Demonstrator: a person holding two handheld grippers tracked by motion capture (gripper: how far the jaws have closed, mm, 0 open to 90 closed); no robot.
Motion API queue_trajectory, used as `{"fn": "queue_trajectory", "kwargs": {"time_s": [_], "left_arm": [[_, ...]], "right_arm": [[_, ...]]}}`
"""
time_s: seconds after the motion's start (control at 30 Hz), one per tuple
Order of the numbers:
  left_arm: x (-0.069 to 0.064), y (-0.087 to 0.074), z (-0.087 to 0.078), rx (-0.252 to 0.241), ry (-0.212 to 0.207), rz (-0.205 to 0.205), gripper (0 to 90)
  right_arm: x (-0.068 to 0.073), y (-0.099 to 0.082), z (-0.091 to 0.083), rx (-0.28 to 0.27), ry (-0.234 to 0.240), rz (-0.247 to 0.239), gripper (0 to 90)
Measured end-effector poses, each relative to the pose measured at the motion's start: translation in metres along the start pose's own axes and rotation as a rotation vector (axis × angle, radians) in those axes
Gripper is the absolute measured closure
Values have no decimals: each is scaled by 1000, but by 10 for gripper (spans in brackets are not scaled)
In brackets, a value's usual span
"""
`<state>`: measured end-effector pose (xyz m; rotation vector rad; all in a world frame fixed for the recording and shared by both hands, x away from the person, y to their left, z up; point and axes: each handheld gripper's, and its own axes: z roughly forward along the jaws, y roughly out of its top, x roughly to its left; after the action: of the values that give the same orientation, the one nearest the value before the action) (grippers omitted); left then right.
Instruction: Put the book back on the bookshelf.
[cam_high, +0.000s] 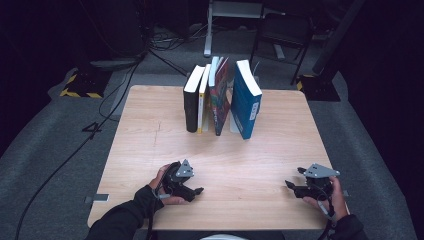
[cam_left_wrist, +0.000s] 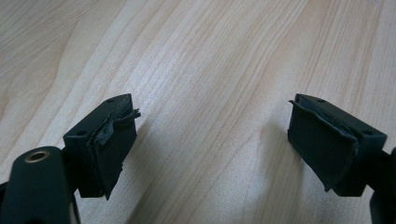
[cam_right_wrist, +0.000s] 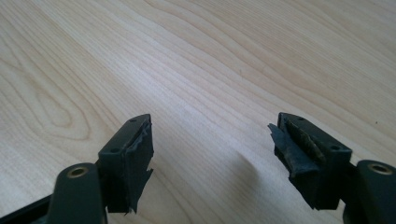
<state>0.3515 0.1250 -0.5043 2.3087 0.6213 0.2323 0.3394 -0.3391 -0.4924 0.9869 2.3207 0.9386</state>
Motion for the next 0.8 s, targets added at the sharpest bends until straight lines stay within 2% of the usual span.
{"fn": "queue_trajectory", "kwargs": {"time_s": [0.17,0.33,0.37,0.43,0.8], "left_arm": [[0,0,0,0,0,0,159],[0,0,0,0,-1,0,159],[0,0,0,0,-1,0,158],[0,0,0,0,-2,0,158],[0,0,0,1,-4,2,156]], "right_arm": [[-6,-16,-4,-5,15,47,278],[-10,-23,-7,-22,28,92,269],[-12,-25,-8,-17,35,111,236],[-16,-27,-9,-9,42,139,230],[-16,-27,-9,-8,40,132,226]]}}
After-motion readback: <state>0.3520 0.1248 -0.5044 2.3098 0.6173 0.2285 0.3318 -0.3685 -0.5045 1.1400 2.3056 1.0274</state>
